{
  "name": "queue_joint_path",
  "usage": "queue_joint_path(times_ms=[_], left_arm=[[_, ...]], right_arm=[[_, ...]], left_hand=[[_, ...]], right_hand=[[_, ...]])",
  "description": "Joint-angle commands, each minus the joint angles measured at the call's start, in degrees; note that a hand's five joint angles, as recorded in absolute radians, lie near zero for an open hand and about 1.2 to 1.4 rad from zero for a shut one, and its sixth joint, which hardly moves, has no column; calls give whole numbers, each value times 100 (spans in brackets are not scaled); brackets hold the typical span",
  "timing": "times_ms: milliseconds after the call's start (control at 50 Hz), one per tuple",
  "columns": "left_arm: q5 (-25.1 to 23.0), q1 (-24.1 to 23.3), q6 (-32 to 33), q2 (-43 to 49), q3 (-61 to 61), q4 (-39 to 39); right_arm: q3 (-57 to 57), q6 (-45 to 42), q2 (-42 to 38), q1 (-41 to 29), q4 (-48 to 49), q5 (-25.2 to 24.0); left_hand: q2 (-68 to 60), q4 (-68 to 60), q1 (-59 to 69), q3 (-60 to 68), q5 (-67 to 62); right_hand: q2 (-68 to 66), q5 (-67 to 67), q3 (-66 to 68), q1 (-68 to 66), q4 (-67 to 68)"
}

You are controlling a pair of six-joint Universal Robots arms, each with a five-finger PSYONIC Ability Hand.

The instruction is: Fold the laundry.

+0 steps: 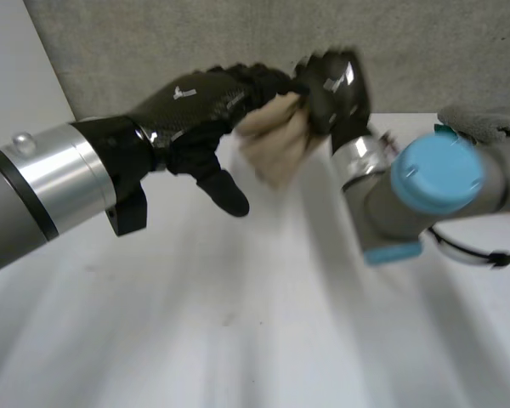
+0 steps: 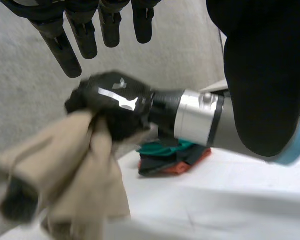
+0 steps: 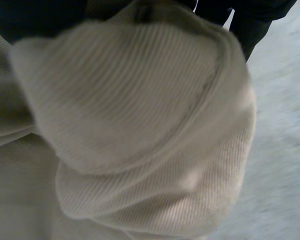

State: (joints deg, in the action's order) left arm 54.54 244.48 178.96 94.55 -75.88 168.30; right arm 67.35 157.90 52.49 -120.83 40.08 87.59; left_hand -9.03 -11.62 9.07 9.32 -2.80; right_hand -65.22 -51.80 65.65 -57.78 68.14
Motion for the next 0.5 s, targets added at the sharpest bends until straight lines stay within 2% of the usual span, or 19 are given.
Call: queue_joint_path(times_ms=[20, 80, 100, 160, 180, 240, 340, 500], left_arm=[[127, 3, -344, -156, 266, 63], [127, -5, -441, -191, 240, 142], [119, -14, -458, -191, 240, 160], [101, -49, -459, -173, 161, 221], [101, -58, -459, -165, 126, 230], [110, -102, -450, -121, -14, 265], [127, -155, -441, -7, -182, 371], [145, -208, -441, 204, -366, 476]], right_arm=[[-748, 687, 525, 1322, -210, -294], [-960, 1154, 561, 1886, -255, -531], [-1100, 1477, 526, 2262, -246, -776], [-1346, 1910, 315, 2817, -202, -1242], [-1556, 2155, 62, 3185, -193, -1557], [-1847, 2420, -361, 3635, -220, -1998], [-2269, 2413, -1458, 4329, -325, -2920], [-2113, 1816, -2470, 4972, -404, -3404]], left_hand=[[-97, 162, 93, 68, 280], [-97, 162, 93, 68, 280], [-97, 162, 93, 68, 280], [-97, 162, 93, 68, 280], [-97, 162, 93, 68, 280], [-97, 162, 93, 68, 280], [-97, 162, 93, 68, 280], [-97, 162, 93, 68, 280]], right_hand=[[-1478, -1820, 1435, -2222, 1186], [-1478, -1820, 1435, -2222, 1186], [-1478, -1820, 1435, -2222, 1186], [-1478, -1820, 1435, -2222, 1186], [-1478, -1820, 1435, -2222, 1186], [-1478, -1820, 1435, -2222, 1186], [-1478, -1820, 1435, -2222, 1186], [-1478, -1820, 1435, -2222, 1186]])
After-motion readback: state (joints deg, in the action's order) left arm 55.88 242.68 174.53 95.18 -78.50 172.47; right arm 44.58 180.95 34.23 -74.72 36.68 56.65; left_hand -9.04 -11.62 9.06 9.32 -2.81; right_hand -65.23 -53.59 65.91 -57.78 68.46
